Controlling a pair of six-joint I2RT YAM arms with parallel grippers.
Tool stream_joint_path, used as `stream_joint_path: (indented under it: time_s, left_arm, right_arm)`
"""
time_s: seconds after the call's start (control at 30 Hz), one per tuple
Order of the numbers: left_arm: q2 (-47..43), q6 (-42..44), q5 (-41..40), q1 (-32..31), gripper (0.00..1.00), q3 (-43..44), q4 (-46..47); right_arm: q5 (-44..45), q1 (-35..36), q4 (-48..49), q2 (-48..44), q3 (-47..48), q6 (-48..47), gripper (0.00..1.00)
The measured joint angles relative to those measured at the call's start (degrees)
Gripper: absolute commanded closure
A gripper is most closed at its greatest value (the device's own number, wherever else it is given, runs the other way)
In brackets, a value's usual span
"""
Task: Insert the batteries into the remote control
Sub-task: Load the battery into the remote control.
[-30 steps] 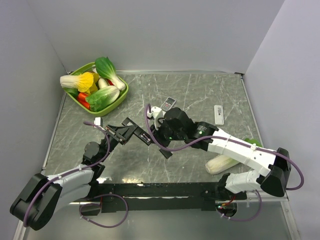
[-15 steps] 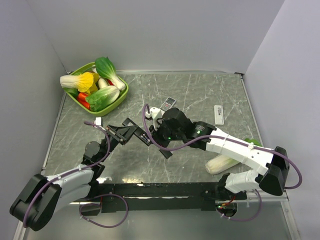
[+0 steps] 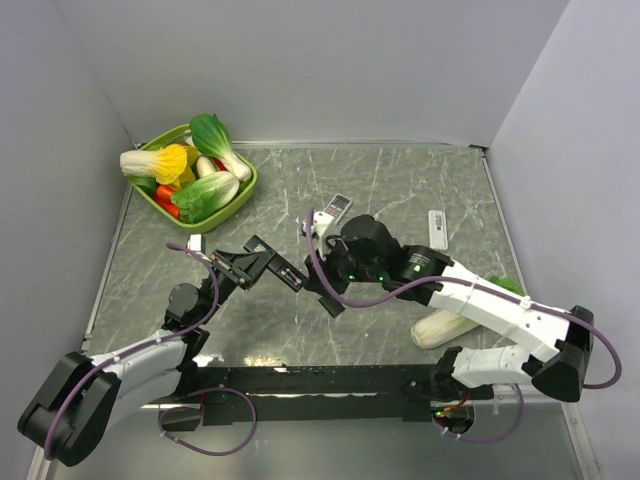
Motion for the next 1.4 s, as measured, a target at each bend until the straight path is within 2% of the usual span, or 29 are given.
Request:
stream_joint_path:
  time_s: [0.03, 0.07, 0.17, 0.23, 0.3, 0.47, 0.7, 0.93, 1.2, 1.4]
  left_arm:
    - [-0.02, 0.0, 0.0, 0.0, 0.98, 0.0, 0.02]
    - [-0.02, 0.0, 0.02, 0.0, 0.98, 0.0, 0.02]
    - [0.02, -0.04, 0.11, 0.0, 0.98, 0.0, 0.13]
    - [0.09, -0.2, 0.31, 0.0, 0.98, 0.07, 0.28]
    - [0.39, -0.26, 0.72, 0.0, 0.98, 0.15, 0.48]
    - [0.44, -0.44, 1.99, 0.0, 0.98, 0.63, 0.57]
    - [0.48, -0.44, 3.58, 0.0, 0.98, 1.97, 0.66]
    - [1.4, -0.55, 4.85, 0.0, 0.98, 2.12, 0.87]
    - [1.46, -0.63, 5.6, 0.0, 0.98, 2.64, 1.01]
    - [1.46, -0.66, 5.97, 0.0, 0.98, 2.84, 1.03]
  right_arm:
    - [-0.28, -0.17, 0.07, -0.68, 0.0, 0.15, 0.45]
    - [-0.61, -0.44, 0.22, -1.31, -0.02, 0.33, 0.35]
    - [-2.45, -1.99, 2.27, -3.08, -1.33, 1.2, 0.19]
    - [-4.07, -3.72, 4.55, -4.2, -3.82, 2.4, 0.13]
    - [-6.01, -5.75, 6.56, -4.79, -6.56, 3.82, 0.12]
    - [-11.76, -10.38, 12.04, -4.94, -12.5, 7.72, 0.12]
    - [-17.57, -11.26, 18.16, -4.92, -14.12, 11.28, 0.15]
    - [-19.69, -11.54, 22.62, -4.74, -14.93, 13.77, 0.25]
    - [-21.24, -12.22, 24.2, -3.08, -15.15, 15.04, 0.3]
    - [-21.92, -12.22, 24.57, -2.62, -15.32, 15.15, 0.42]
